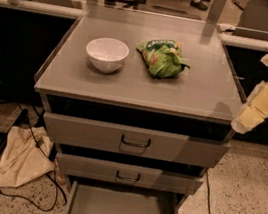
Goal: Place green rice chip bag into bottom drawer
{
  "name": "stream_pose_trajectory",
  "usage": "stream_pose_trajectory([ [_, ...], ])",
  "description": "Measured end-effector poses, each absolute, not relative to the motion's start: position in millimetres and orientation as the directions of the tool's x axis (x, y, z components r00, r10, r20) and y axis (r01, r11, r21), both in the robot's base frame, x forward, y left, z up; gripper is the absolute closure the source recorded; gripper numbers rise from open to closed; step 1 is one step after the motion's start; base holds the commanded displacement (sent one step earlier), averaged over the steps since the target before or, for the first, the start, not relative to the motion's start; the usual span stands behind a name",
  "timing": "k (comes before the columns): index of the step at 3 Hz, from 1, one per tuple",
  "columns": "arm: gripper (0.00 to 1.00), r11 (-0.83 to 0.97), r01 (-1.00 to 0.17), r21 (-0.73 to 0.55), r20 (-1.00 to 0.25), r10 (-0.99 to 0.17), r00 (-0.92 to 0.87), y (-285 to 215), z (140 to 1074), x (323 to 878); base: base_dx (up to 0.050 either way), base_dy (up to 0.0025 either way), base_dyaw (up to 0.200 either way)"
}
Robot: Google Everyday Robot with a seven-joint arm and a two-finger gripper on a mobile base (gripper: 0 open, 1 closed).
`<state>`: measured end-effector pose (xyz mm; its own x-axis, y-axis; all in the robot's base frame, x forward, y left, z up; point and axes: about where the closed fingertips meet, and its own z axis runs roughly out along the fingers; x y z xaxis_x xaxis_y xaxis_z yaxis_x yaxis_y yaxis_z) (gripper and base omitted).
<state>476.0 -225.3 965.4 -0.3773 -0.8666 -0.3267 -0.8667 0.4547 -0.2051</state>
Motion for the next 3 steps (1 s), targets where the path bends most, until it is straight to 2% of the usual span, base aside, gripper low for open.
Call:
stream_pose_trajectory([
  [1, 0.0, 0.509, -0.85, -0.133, -0.375, -0.82, -0.432, -226.9, 950.6, 502.9, 0.0, 0.0, 0.0],
  [2, 0.0, 0.53, -0.841, -0.11, -0.389, -0.802, -0.454, -224.4, 941.4, 536.0, 0.0, 0.0, 0.0],
  [3, 0.0, 0.495, -0.859, -0.132, -0.352, -0.833, -0.427, -219.0, 932.8, 567.8, 0.0, 0.0, 0.0],
])
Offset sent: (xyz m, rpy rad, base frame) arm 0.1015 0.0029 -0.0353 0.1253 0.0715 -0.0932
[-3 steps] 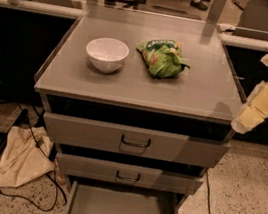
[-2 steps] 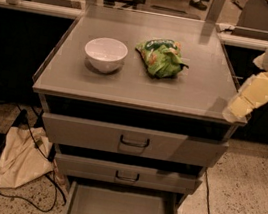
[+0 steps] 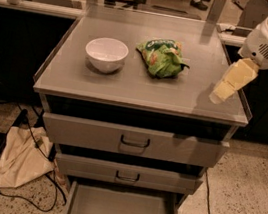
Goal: Place green rice chip bag into bottom drawer
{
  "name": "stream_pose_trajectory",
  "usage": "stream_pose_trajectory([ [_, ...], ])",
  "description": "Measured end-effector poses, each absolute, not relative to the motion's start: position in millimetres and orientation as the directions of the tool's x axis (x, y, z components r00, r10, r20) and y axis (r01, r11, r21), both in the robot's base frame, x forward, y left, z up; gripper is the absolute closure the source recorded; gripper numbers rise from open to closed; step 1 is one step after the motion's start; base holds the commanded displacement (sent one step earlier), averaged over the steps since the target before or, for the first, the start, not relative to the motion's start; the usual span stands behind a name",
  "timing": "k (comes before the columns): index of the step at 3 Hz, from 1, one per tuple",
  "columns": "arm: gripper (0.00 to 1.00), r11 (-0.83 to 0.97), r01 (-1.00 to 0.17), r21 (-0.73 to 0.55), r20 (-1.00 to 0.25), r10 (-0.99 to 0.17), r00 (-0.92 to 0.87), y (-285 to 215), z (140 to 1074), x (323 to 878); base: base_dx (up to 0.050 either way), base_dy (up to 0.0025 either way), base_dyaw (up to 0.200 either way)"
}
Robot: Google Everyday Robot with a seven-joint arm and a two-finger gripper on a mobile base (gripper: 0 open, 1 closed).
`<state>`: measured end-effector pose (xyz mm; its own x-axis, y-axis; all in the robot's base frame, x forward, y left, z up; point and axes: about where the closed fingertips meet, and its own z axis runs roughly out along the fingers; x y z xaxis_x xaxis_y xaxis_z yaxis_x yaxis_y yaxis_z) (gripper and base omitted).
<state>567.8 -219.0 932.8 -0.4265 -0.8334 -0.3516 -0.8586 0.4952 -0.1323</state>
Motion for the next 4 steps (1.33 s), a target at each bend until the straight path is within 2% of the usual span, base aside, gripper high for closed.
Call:
stream_pose_trajectory([
  [1, 0.0, 0.495, -0.859, -0.132, -0.352, -0.833, -0.426, -219.0, 932.8, 567.9, 0.0, 0.0, 0.0],
  [3, 0.0, 0.465, -0.871, -0.157, -0.584, -0.755, -0.298, -189.5, 923.3, 629.7, 0.0, 0.0, 0.0],
  [4, 0.0, 0.447, -0.875, -0.183, -0.657, -0.718, -0.23, -175.1, 920.0, 663.4, 0.0, 0.0, 0.0],
])
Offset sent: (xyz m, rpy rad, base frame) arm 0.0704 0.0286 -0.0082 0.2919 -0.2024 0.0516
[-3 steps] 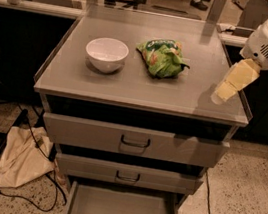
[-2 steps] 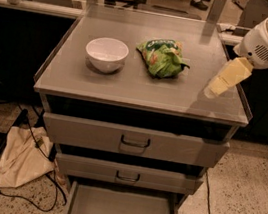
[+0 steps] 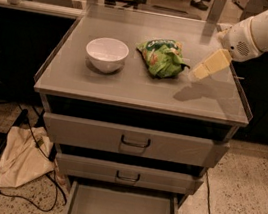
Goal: Place green rice chip bag into bottom drawer
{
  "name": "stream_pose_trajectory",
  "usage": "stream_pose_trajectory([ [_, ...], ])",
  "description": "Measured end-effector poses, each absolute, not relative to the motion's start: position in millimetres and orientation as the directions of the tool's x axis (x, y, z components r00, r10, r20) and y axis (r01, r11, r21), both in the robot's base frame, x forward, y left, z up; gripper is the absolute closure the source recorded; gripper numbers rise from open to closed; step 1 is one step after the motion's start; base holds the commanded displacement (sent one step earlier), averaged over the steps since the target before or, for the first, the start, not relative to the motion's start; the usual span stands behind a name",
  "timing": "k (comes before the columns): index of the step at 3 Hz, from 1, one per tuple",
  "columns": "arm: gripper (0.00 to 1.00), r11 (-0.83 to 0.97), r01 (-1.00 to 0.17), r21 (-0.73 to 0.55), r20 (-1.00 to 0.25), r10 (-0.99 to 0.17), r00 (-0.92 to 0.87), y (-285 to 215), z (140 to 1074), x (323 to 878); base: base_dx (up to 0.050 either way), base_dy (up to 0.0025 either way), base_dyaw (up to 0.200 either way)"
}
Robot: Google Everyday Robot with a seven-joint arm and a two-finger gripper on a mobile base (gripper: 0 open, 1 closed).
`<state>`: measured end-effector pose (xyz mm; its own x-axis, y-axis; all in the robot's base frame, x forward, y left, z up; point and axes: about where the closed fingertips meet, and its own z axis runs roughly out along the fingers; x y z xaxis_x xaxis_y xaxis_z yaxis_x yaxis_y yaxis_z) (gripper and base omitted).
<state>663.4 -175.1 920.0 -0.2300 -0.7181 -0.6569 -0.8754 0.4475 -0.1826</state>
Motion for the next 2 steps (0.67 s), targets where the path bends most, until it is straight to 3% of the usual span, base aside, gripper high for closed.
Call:
stream_pose_trajectory([
  [2, 0.0, 0.459, -0.873, -0.164, -0.704, -0.675, -0.223, -150.9, 900.5, 701.3, 0.0, 0.0, 0.0],
])
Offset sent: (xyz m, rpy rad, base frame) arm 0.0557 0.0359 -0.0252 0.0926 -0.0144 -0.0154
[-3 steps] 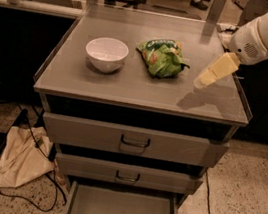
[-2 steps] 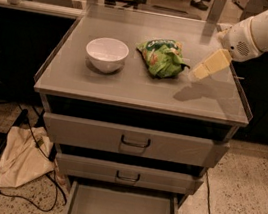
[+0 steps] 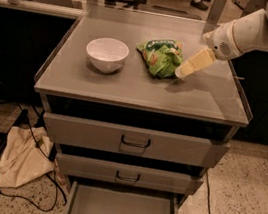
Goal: Place green rice chip bag into bottom drawer
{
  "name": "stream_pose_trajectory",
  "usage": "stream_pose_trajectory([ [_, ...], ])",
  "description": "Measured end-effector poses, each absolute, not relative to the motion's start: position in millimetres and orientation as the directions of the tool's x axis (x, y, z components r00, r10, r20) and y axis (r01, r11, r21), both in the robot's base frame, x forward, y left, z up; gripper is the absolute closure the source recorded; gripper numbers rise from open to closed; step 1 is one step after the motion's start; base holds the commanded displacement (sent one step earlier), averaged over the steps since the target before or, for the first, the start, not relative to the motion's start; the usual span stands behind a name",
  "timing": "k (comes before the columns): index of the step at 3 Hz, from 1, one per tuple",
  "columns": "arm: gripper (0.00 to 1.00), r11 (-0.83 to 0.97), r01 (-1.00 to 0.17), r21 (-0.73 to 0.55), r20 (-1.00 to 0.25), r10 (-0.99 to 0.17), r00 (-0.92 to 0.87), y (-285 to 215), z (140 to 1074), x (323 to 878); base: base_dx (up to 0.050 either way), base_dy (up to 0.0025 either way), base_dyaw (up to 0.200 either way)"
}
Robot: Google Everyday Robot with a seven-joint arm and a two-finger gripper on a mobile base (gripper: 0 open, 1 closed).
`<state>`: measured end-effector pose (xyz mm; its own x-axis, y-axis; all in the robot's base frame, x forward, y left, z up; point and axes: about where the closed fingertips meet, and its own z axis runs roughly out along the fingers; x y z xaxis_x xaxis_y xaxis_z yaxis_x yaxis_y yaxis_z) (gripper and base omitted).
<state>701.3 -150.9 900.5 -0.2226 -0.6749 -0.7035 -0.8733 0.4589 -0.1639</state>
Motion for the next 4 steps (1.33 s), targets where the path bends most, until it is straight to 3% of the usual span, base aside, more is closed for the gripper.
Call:
stream_pose_trajectory([
  [3, 0.0, 0.426, -0.893, -0.142, -0.641, -0.727, -0.245, -108.8, 862.9, 737.1, 0.0, 0.0, 0.0],
  [4, 0.18, 0.425, -0.894, -0.143, -0.64, -0.728, -0.244, -107.8, 862.7, 737.9, 0.0, 0.0, 0.0],
])
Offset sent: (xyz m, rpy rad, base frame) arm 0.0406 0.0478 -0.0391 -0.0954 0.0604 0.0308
